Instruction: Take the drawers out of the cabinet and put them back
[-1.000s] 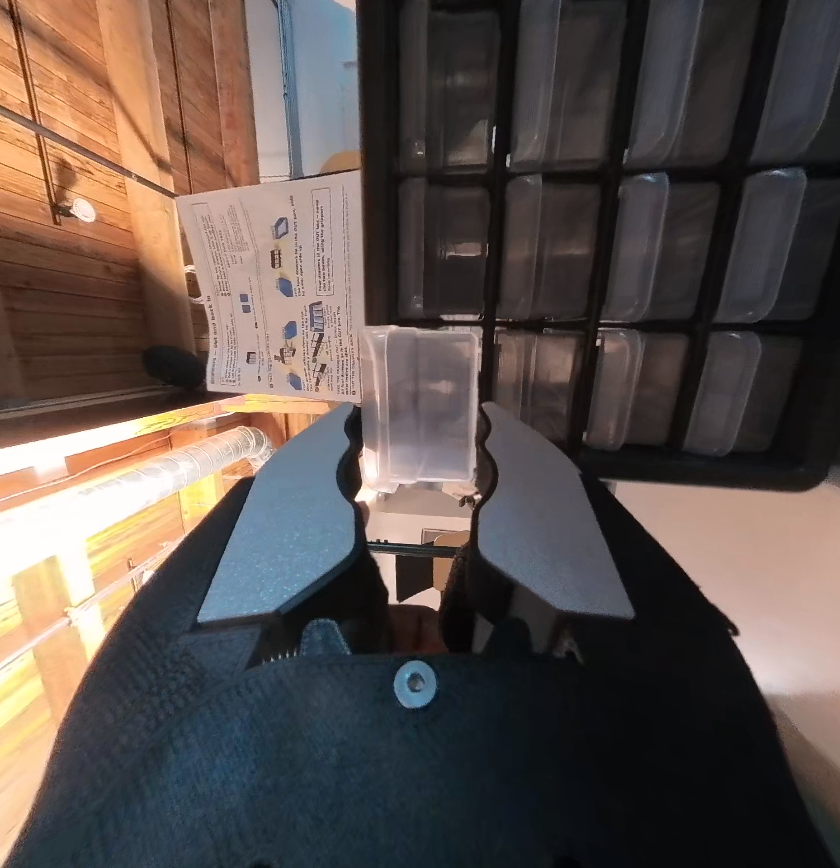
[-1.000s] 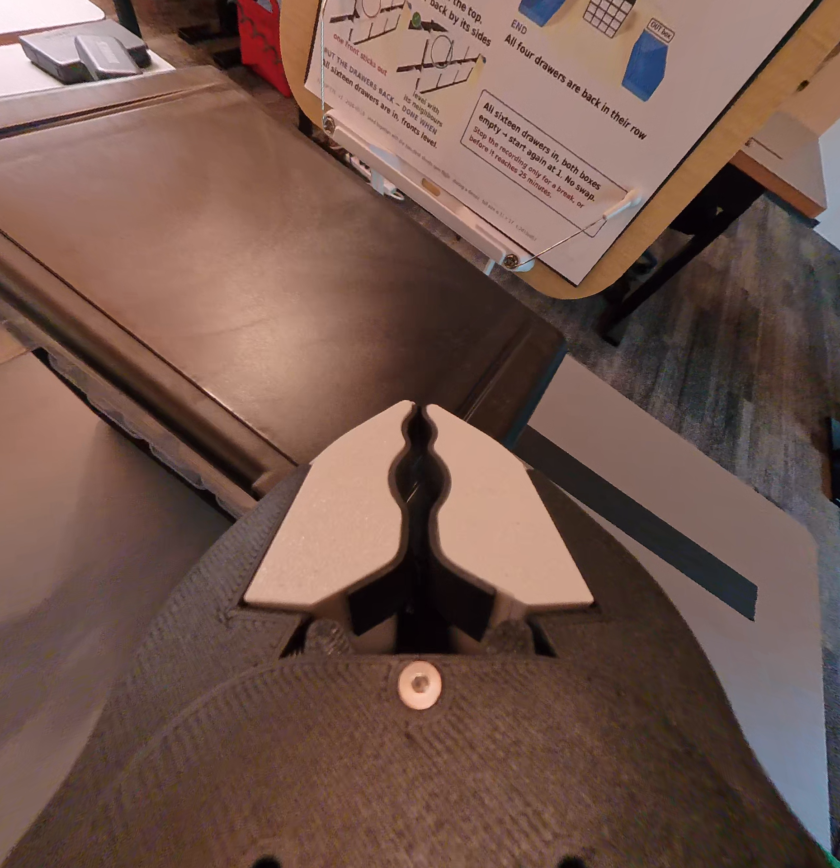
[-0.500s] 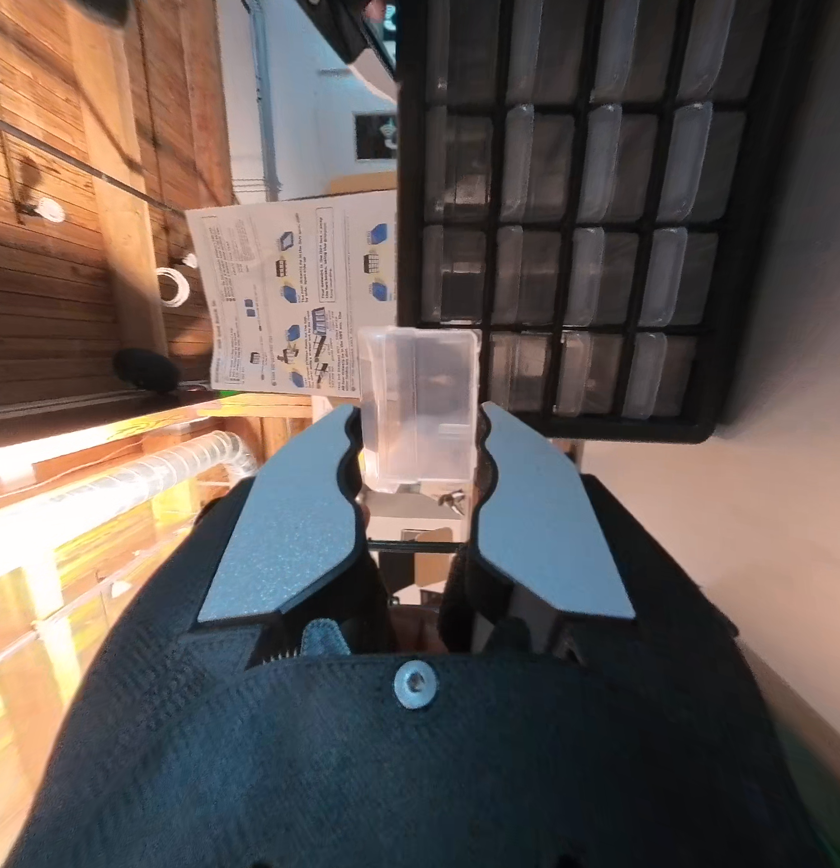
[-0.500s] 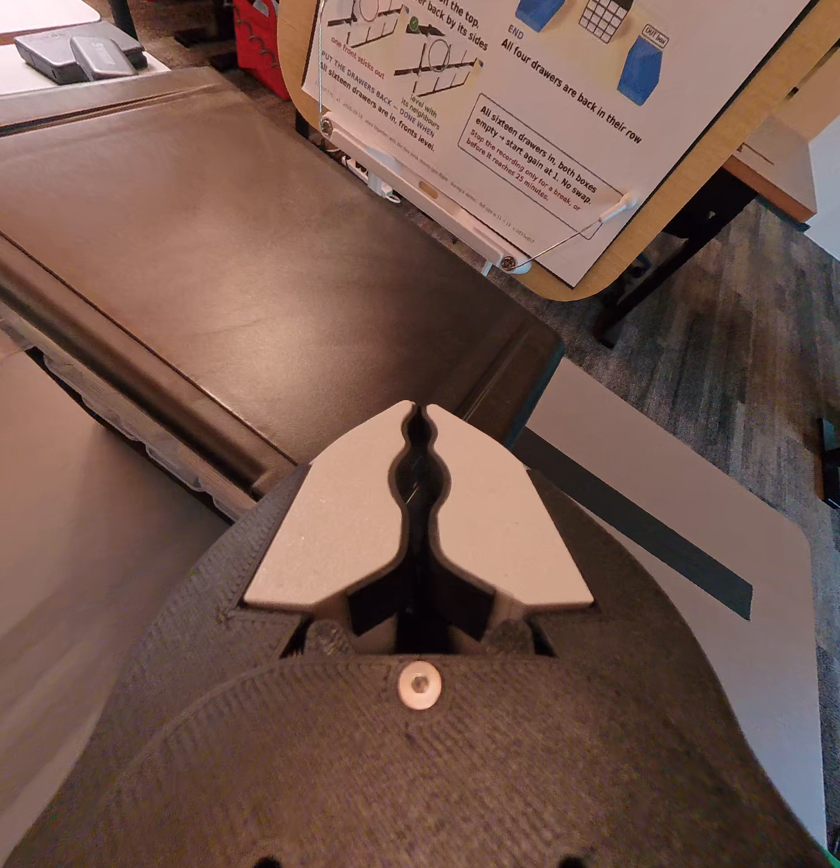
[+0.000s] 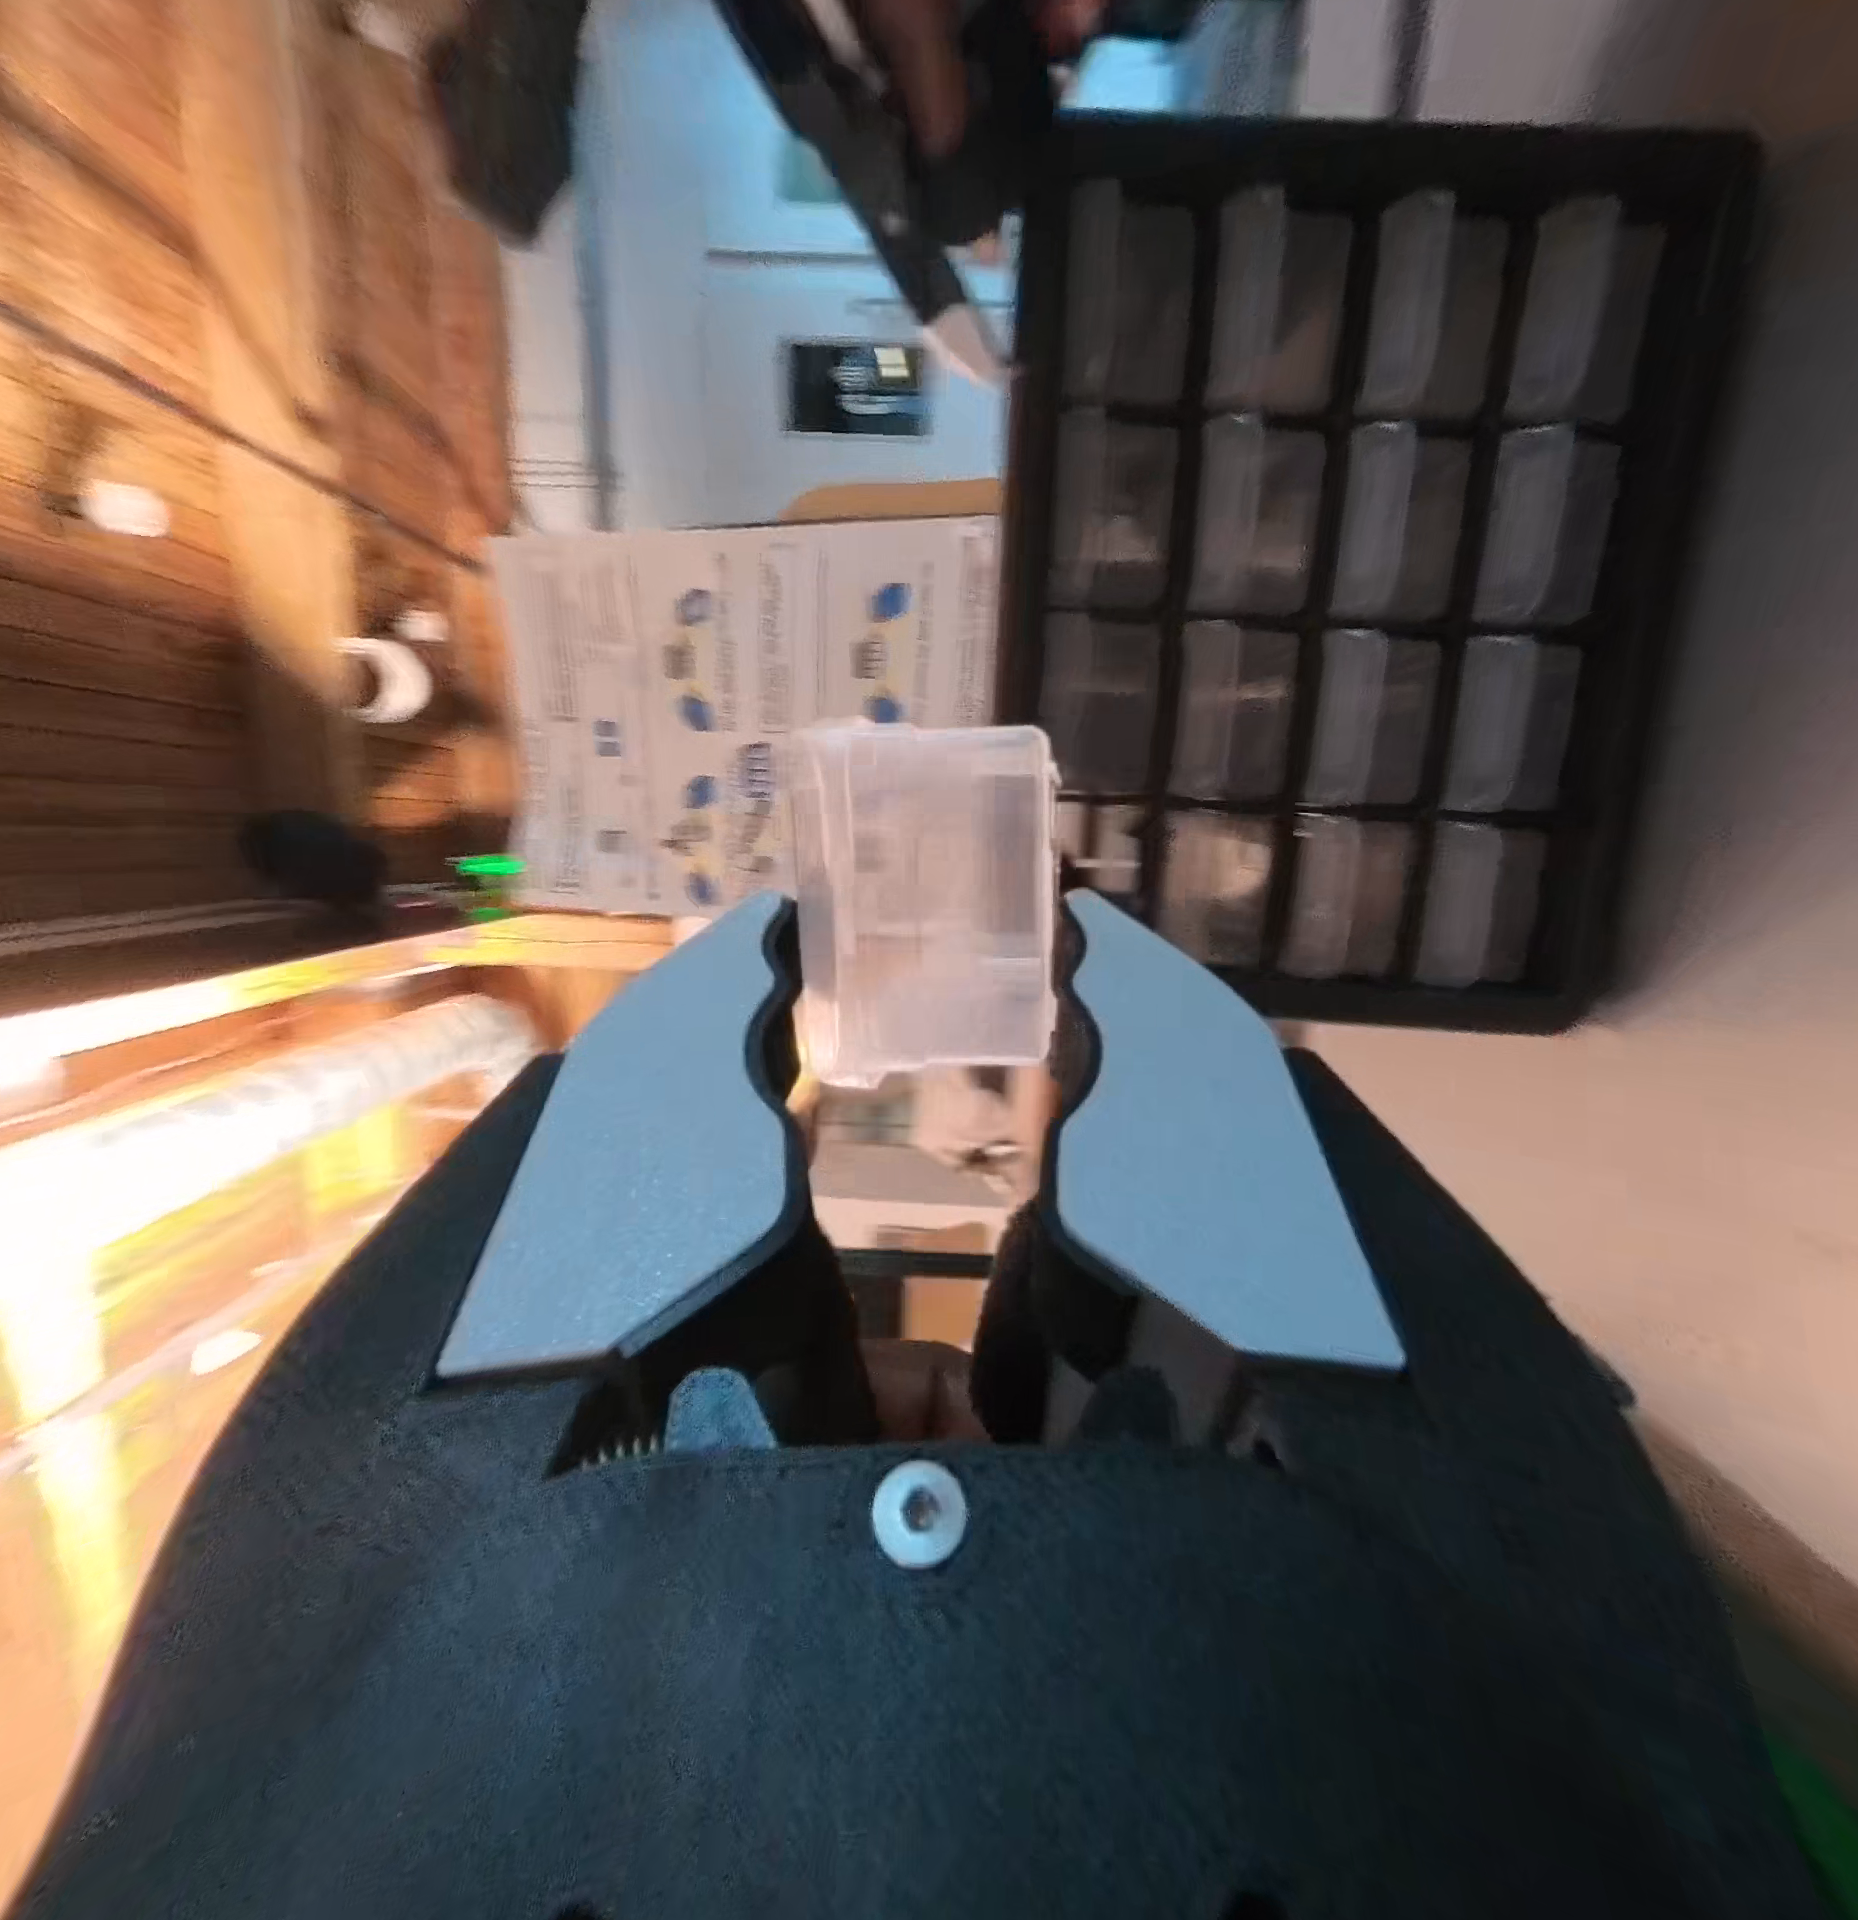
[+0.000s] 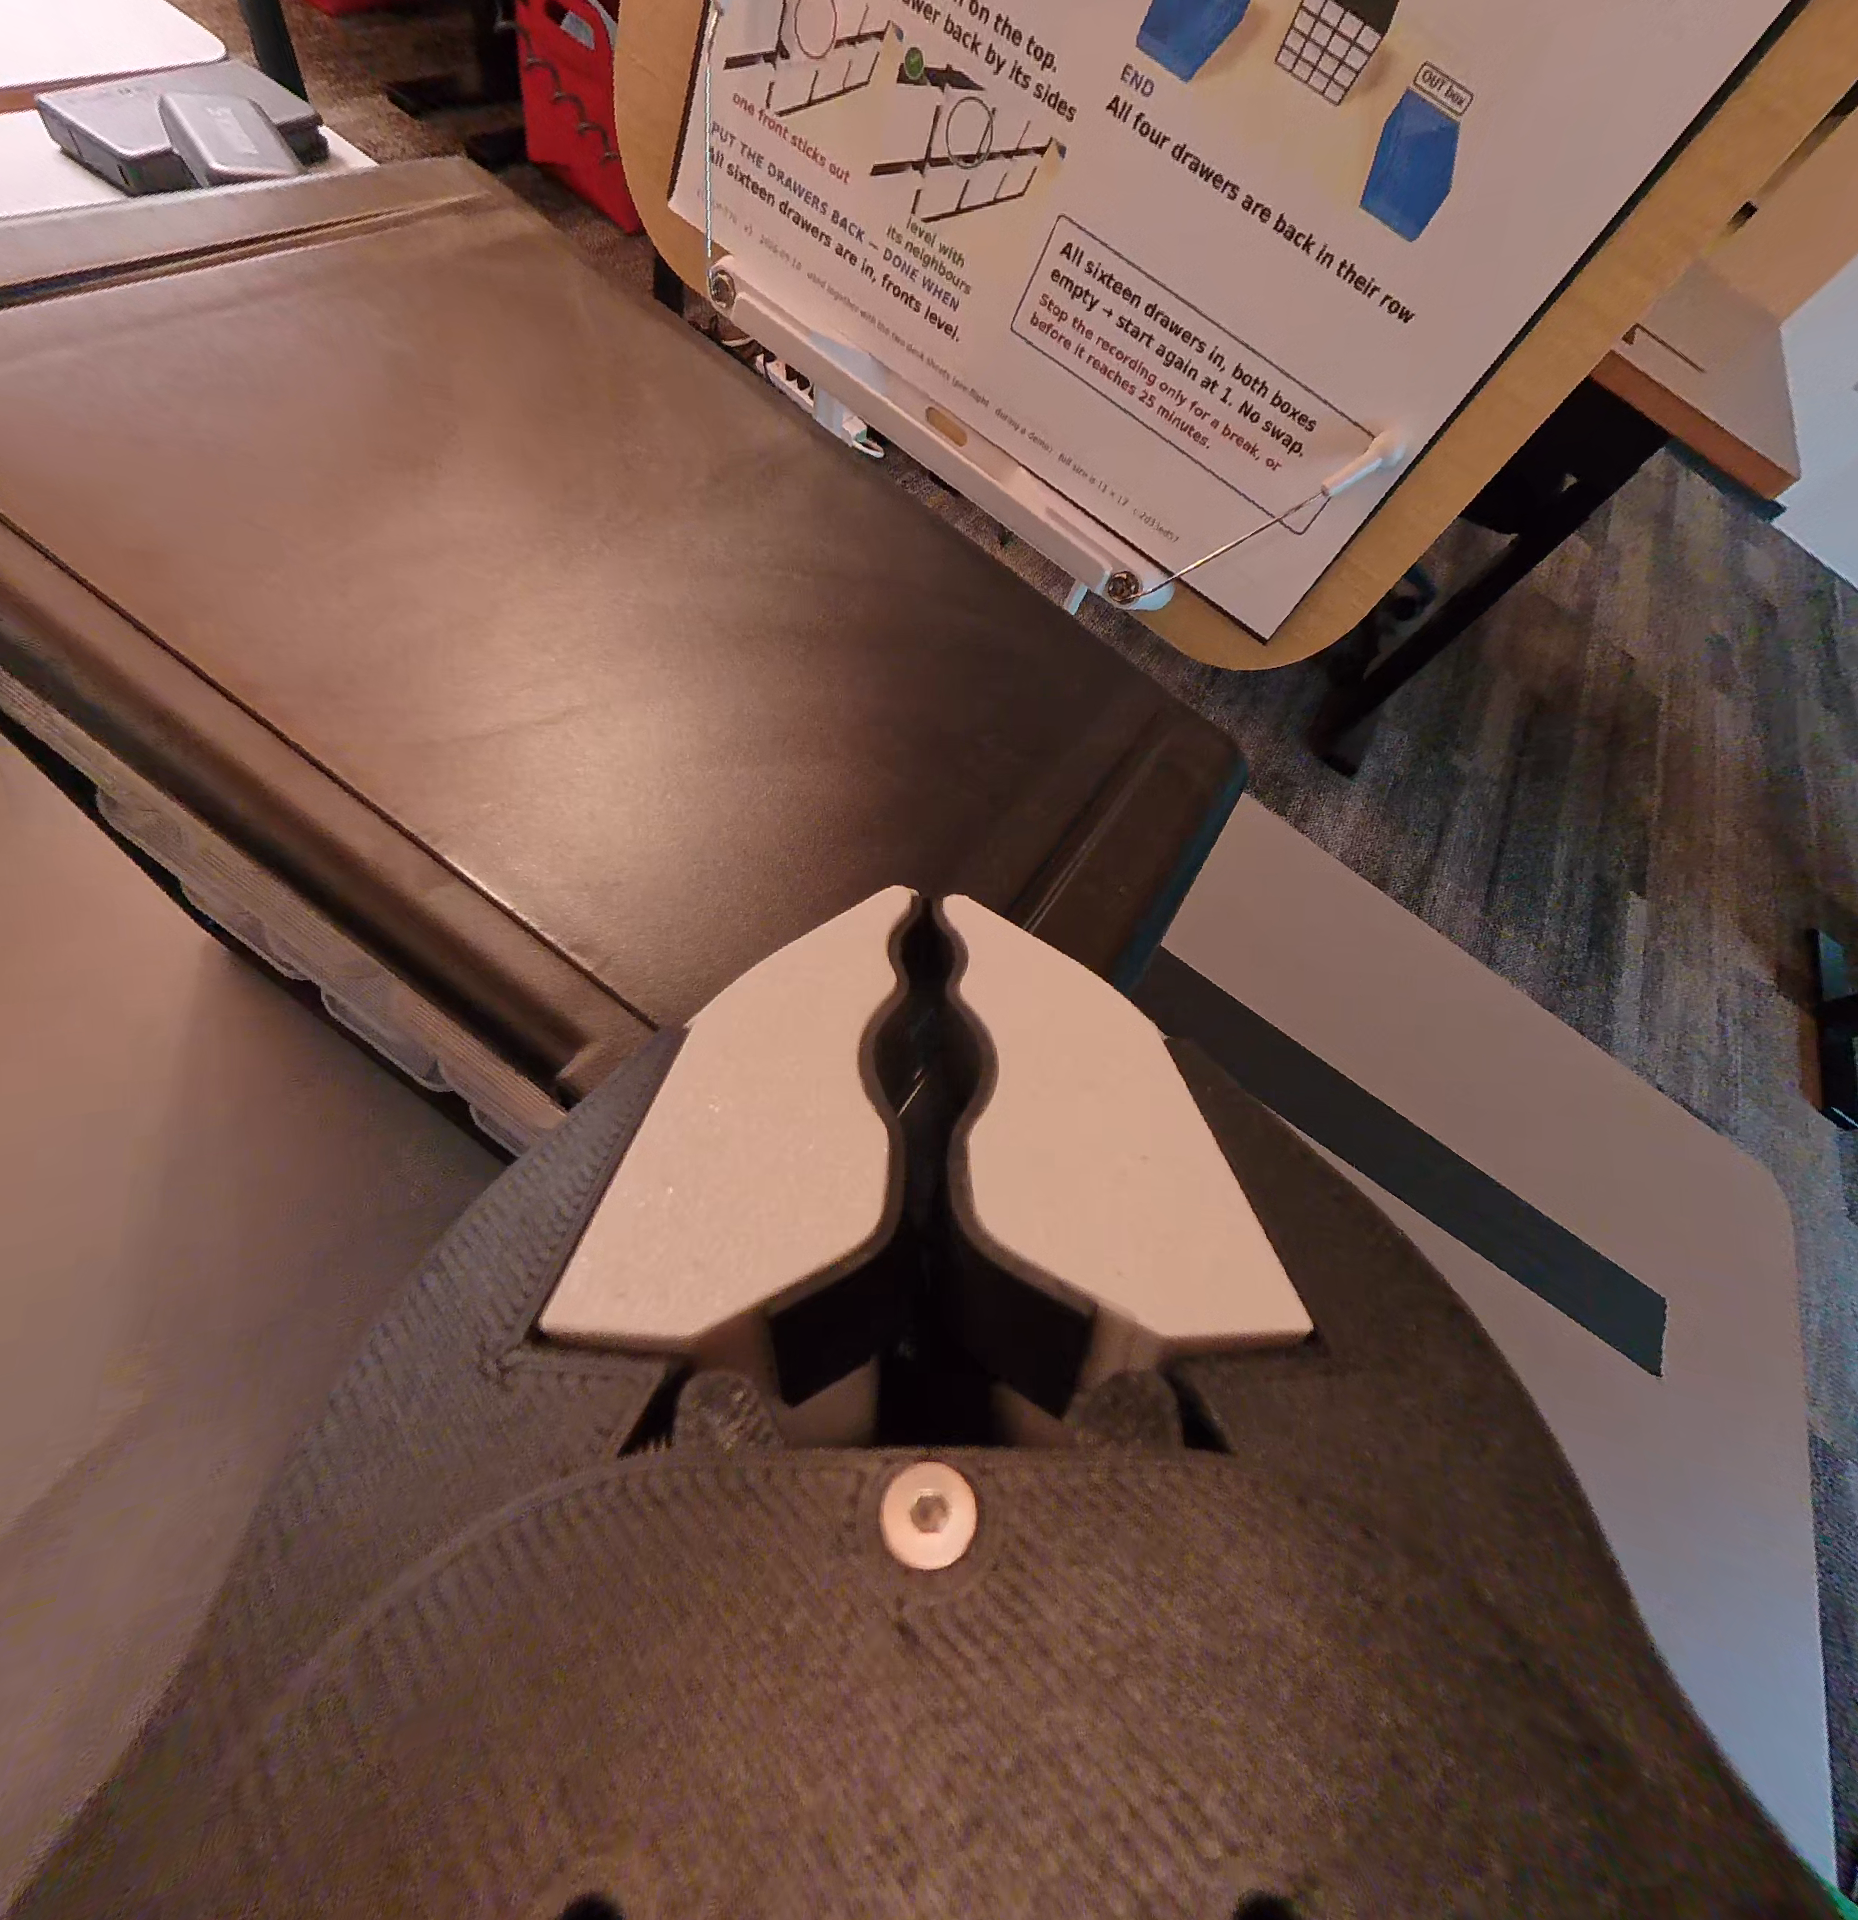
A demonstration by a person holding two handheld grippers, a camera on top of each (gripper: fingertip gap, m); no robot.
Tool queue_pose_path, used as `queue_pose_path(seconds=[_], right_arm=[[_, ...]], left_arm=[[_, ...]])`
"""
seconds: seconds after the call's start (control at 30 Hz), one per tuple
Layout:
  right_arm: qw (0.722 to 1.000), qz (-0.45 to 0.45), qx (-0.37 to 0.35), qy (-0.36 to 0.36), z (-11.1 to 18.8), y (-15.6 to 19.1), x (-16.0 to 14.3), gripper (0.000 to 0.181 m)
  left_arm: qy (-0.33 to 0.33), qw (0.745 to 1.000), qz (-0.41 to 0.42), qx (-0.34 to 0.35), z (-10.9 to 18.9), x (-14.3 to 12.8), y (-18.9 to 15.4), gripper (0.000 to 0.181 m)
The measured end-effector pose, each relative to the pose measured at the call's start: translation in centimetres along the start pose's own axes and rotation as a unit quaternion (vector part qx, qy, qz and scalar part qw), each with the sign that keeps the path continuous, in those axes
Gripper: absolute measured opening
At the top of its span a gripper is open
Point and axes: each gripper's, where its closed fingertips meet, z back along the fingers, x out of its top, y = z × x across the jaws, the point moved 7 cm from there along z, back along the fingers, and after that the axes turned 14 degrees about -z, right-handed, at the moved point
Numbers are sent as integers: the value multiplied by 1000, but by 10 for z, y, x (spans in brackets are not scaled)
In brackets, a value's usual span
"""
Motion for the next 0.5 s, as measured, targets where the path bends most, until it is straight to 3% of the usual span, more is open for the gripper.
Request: queue_pose_path(seconds=[0.1,0.27,0.37,0.4,0.47,0.5], right_arm=[[1000,3,-5,-2,0,0,0,1],[1000,6,-9,-3,0,1,0,1],[1000,10,-12,-11,0,1,-1,0],[1000,10,-12,-20,1,1,-1,4],[997,6,3,-72,10,4,2,44],[993,-12,18,-113,20,7,4,53]], left_arm=[[36,986,-46,158,10,14,-11,46],[47,966,-66,245,15,42,-42,46],[50,963,-65,256,10,47,-53,46],[56,962,-67,258,8,46,-54,46],[63,963,-46,258,8,42,-55,46],[65,963,-35,258,8,41,-55,46]])
